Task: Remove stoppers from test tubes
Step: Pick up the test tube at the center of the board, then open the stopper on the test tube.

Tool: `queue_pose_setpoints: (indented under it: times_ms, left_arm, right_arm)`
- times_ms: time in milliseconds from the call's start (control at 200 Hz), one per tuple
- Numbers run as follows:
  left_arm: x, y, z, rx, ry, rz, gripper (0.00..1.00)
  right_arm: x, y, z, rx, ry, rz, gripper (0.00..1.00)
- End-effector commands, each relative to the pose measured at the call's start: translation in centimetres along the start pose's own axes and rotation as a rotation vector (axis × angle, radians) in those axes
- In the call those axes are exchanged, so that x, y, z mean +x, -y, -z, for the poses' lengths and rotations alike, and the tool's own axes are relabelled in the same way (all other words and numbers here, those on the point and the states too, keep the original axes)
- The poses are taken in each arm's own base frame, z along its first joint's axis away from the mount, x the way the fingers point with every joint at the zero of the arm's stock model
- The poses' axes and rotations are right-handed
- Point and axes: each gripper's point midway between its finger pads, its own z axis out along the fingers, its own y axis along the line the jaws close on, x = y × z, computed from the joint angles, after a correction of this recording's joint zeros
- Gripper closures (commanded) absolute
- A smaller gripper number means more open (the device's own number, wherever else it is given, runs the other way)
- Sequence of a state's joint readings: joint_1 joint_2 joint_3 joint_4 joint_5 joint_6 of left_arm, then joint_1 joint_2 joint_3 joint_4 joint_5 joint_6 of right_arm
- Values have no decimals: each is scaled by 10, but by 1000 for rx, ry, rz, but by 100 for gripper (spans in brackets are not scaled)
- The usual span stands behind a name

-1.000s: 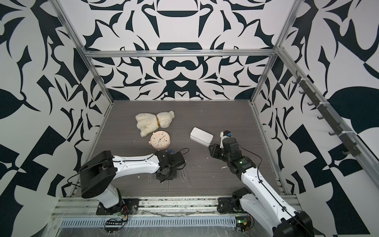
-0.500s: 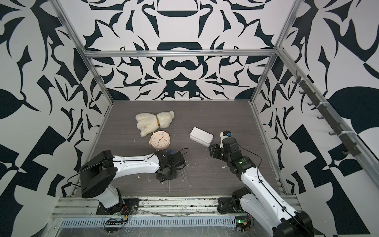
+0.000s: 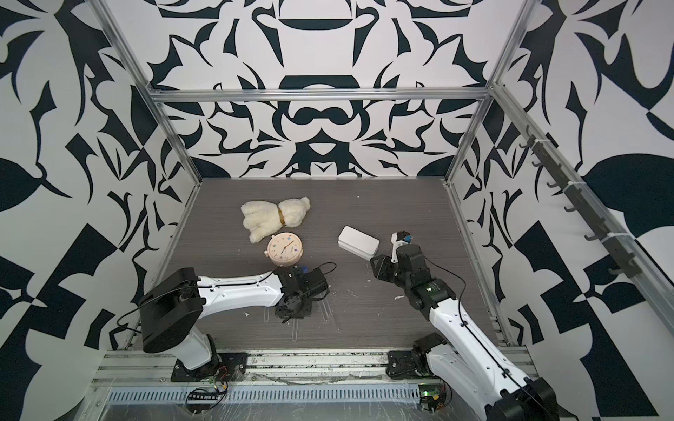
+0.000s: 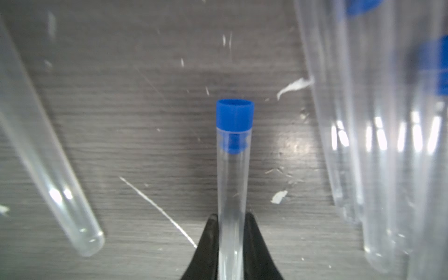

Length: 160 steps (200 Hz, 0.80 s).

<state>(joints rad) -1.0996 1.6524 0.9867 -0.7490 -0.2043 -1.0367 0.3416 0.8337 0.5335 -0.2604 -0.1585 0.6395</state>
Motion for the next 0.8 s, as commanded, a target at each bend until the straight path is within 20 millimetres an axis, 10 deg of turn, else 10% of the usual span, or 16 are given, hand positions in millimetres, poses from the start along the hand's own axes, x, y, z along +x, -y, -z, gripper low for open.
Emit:
queue_pose_setpoints:
  times_ms: [0,400,795]
  left_arm:
    - [-27,7,31,31,117,-78,82]
    - [-63,55,84,300,358,-242,81]
    - [-48,110,93,452,402,-367,82]
  right_arm:
    - [-13,-13,6,-55,51,14,61]
    - [-17,-41,6,-216,59,-38,61]
    - [-7,-80,-14,-375,-4,-72,62]
